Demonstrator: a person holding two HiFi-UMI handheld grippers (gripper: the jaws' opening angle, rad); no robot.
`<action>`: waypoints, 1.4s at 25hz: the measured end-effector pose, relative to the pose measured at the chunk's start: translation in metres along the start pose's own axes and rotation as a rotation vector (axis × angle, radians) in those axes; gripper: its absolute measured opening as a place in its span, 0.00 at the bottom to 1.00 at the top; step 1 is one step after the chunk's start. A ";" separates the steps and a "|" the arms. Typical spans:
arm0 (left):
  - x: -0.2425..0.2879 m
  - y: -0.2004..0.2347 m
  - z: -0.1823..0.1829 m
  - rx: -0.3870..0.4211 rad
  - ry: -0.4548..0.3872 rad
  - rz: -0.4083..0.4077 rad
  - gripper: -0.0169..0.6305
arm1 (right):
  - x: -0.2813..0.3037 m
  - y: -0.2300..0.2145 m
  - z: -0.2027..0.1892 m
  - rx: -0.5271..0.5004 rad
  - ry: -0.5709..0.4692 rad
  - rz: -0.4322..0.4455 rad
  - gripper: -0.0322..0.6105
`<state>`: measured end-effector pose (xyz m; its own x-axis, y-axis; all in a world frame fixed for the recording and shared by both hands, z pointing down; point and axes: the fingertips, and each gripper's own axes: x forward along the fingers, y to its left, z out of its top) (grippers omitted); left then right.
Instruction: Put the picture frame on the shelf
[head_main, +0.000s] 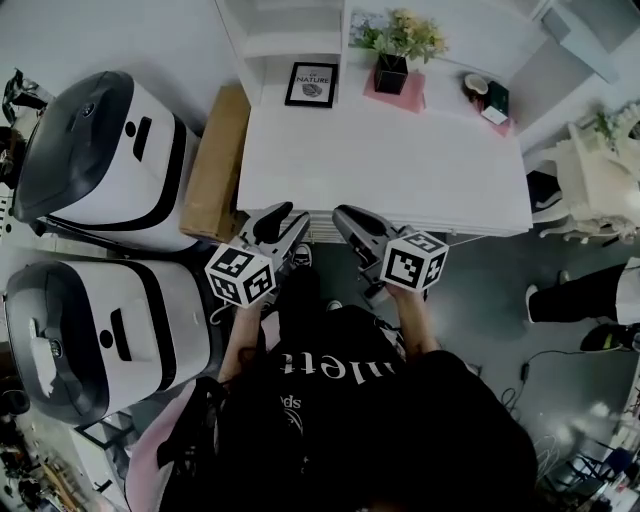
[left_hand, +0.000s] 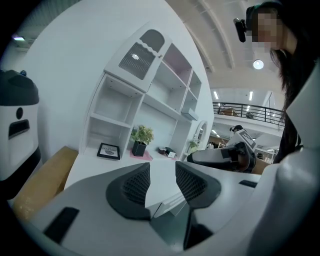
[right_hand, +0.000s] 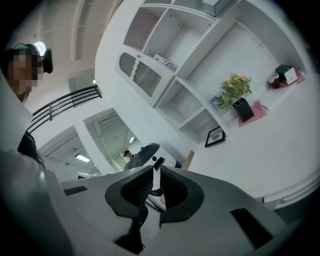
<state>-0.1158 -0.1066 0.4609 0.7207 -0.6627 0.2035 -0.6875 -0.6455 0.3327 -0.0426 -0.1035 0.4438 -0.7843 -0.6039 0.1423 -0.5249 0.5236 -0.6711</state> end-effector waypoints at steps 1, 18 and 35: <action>-0.004 -0.006 -0.002 0.002 -0.004 0.007 0.29 | -0.005 0.003 -0.003 -0.001 0.002 0.005 0.16; -0.050 -0.036 0.012 0.039 -0.052 0.005 0.14 | -0.010 0.045 -0.021 -0.031 0.004 0.049 0.16; -0.098 -0.010 0.019 0.052 -0.042 -0.079 0.11 | 0.025 0.078 -0.039 -0.059 -0.035 -0.060 0.15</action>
<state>-0.1814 -0.0422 0.4202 0.7691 -0.6236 0.1398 -0.6333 -0.7143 0.2979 -0.1158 -0.0541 0.4231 -0.7391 -0.6556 0.1547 -0.5901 0.5194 -0.6181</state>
